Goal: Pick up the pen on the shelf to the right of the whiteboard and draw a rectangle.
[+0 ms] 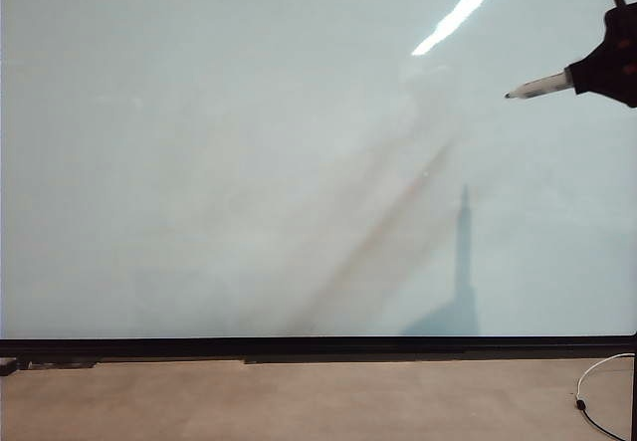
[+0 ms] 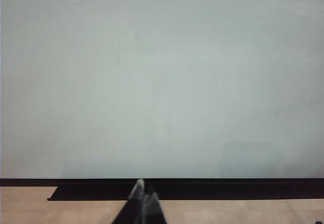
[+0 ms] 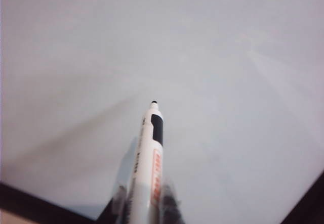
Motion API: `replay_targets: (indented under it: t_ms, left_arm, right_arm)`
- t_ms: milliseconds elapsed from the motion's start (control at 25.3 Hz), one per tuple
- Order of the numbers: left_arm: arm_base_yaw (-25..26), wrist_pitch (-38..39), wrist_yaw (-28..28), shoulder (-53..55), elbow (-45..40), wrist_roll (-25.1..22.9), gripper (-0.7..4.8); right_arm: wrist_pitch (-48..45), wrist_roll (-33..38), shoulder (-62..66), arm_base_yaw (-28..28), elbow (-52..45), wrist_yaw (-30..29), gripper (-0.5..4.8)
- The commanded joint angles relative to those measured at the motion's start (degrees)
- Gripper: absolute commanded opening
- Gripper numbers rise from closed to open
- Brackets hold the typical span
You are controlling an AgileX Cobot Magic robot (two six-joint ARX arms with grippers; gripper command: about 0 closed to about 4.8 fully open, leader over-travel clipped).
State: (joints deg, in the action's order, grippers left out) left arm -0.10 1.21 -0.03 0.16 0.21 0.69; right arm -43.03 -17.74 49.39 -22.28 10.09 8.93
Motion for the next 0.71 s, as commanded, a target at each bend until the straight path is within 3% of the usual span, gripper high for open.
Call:
replay_targets:
  t_ms: [40, 396, 712]
  left_arm:
    - [-0.02, -0.39, 0.22, 0.02, 0.15, -0.24, -0.04]
    - [0.0, -0.42, 0.24, 0.02, 0.17, -0.24, -0.04]
    - [-0.02, -0.39, 0.22, 0.02, 0.15, -0.24, -0.04]
  right_arm:
    - [4.63, -2.69, 1.33, -3.21, 3.15, 0.04, -0.05]
    - [7.37, -10.03, 14.58, -11.74, 12.09, -0.09, -0.05]
    - [10.23, -13.42, 23.08, -14.58, 18.6, -0.31, -0.05]
